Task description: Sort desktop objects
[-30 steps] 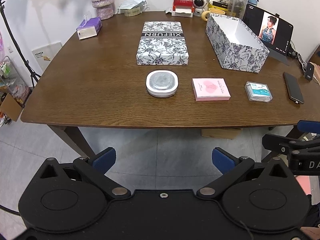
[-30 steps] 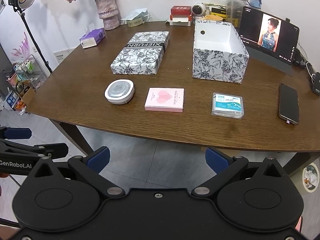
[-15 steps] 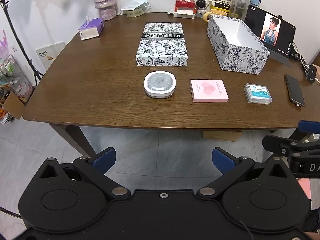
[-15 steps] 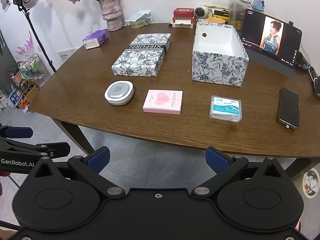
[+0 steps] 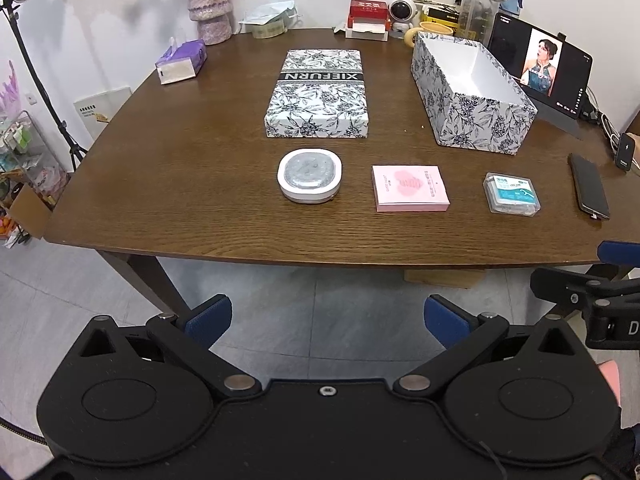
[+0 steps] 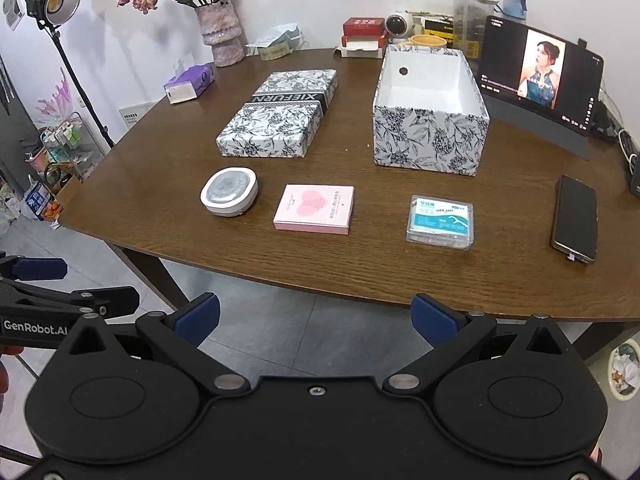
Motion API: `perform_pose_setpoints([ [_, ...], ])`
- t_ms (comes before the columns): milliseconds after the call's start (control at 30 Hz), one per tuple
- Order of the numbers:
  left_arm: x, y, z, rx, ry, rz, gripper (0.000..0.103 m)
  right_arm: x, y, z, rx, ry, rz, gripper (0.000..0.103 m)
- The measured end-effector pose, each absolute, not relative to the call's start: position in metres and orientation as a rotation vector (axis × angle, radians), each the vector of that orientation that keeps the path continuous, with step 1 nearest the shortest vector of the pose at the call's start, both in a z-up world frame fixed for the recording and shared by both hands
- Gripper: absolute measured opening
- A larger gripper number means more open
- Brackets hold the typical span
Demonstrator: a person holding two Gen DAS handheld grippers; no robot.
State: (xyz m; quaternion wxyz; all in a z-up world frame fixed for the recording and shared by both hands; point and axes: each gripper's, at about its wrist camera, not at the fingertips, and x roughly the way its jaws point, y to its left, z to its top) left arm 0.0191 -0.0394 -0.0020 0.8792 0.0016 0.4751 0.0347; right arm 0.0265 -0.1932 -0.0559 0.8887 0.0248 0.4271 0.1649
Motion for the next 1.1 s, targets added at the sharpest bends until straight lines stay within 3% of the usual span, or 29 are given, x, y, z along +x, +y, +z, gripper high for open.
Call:
perform_pose_setpoints([
  [1100, 0.122, -0.037, -0.053, -0.038, 1.01, 0.098, 0.103, 0.096, -0.189, -0.107, -0.006, 0.931, 0.344, 0.103],
])
